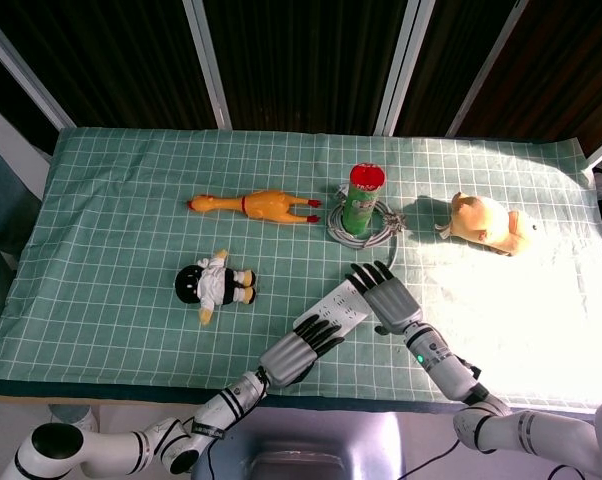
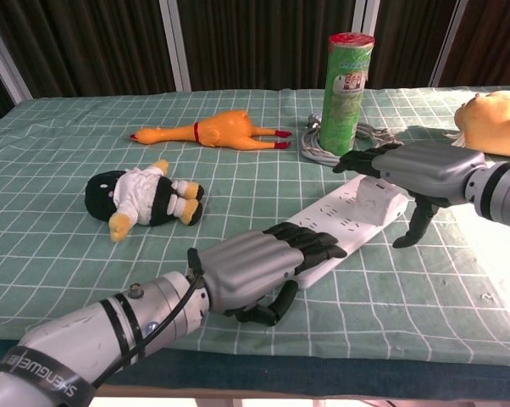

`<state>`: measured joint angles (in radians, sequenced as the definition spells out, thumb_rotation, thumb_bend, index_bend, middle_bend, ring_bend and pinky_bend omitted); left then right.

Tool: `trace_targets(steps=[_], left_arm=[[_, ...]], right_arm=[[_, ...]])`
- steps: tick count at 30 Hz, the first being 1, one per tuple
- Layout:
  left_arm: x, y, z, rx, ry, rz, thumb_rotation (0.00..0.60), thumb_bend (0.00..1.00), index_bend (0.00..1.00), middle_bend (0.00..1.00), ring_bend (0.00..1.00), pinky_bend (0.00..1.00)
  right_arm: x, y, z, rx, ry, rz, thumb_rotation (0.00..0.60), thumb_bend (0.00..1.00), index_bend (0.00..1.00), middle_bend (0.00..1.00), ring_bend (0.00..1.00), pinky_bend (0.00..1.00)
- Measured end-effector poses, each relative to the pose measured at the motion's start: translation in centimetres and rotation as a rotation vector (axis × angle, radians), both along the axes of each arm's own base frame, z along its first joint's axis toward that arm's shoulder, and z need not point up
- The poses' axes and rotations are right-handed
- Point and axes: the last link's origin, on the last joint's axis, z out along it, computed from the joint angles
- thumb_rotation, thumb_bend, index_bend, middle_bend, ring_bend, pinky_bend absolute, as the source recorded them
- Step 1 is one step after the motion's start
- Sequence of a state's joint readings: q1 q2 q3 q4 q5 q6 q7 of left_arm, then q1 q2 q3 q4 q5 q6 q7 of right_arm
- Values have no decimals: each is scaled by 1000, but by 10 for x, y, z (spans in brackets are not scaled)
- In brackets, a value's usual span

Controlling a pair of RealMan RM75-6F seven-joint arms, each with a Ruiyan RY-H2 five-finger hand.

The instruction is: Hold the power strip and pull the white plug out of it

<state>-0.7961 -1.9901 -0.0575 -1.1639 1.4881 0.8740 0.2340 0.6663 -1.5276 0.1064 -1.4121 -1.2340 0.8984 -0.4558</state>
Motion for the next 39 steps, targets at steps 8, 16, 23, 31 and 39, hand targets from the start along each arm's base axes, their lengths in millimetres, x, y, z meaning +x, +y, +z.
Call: trace_targets(steps=[8,16,23,31,39], left_arm=[[-3,-1,1,-7,4,2,599,821,0,0,0,31],[-6,-1,2,-6,12,-4,600,822,0,0,0,31],[-9,-4,2,-9,17,-3,600,824,0,0,0,30],[-10,-2,1,-8,20,-4,600,822,0,0,0,31],[-11,-1,0,-7,24,-1,600,823,0,0,0,31]], right_arm=[[4,-5,-9,-5,44,65,600,204,200,159,8,78],[2,-6,-10,-8,92,87,600,231,237,187,21,79],[2,-9,-4,-29,157,119,600,304,315,242,73,121],[4,-10,-5,-32,146,129,600,319,418,305,144,182],[4,-10,-6,-44,145,133,600,391,519,345,218,249]])
